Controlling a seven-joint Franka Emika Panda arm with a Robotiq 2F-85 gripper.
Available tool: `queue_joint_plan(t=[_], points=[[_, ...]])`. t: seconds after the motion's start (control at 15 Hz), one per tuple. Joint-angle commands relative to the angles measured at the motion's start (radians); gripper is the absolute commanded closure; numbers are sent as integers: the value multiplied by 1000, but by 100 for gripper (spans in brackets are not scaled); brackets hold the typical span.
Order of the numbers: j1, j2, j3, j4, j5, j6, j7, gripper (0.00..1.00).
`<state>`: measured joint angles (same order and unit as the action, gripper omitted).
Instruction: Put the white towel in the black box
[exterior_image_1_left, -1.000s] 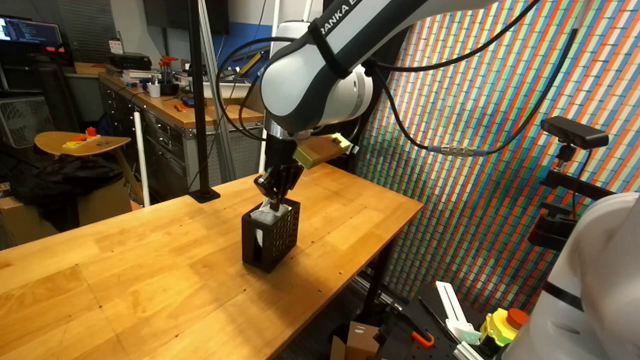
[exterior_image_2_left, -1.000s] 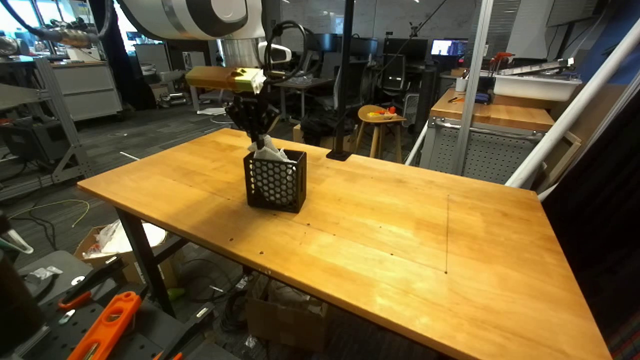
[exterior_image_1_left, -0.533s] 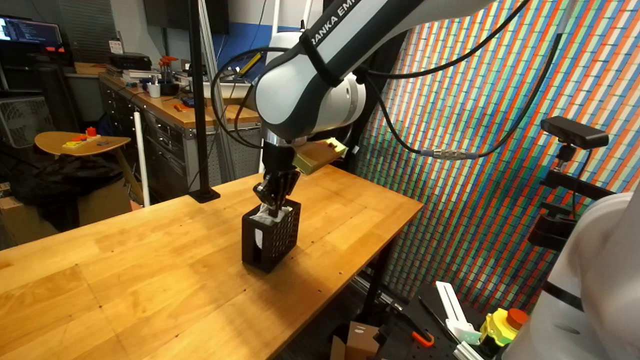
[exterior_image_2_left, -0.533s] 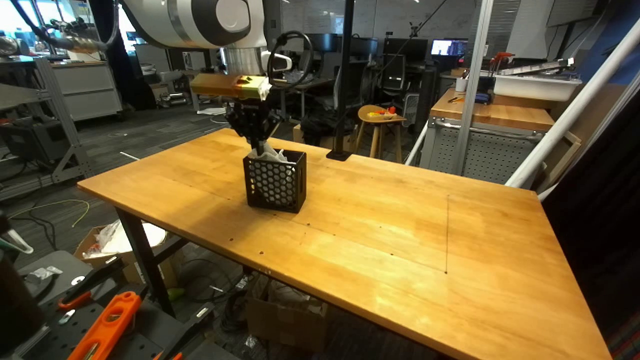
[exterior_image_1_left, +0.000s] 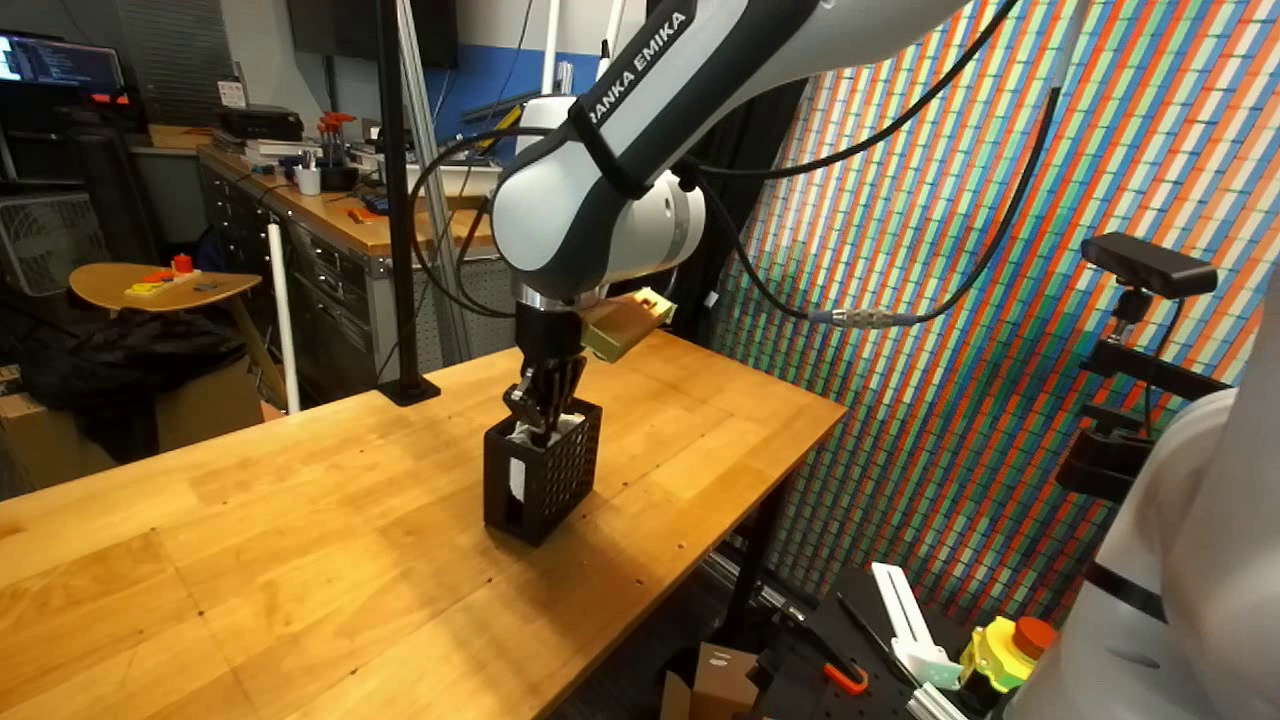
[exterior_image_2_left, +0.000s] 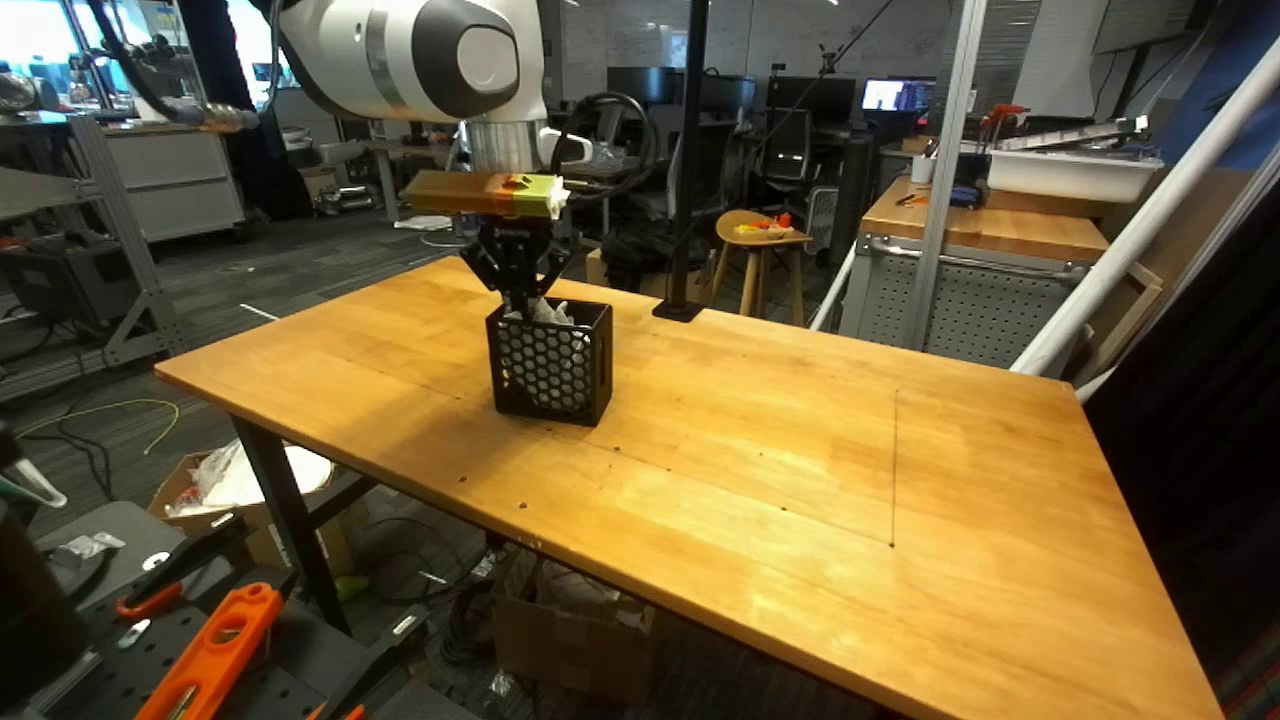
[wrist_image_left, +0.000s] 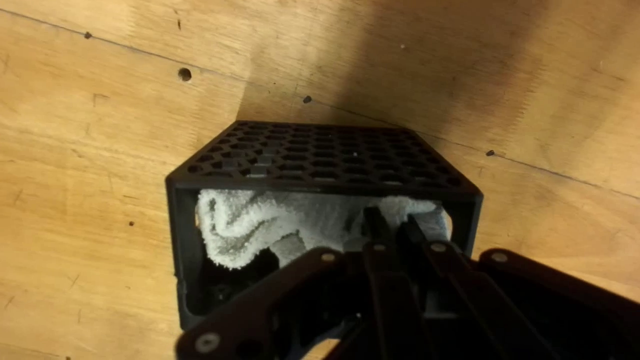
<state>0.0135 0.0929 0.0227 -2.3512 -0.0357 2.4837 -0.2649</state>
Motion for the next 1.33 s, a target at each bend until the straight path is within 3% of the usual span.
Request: queue_joint_plan(t=[0.0,0.8,1.27], points=[[-14,46,4,62,10,-27,-80,95],[-132,167,4,85,121,-32,-357,95],[-183,189,-10,97,122,-54,-400,94]])
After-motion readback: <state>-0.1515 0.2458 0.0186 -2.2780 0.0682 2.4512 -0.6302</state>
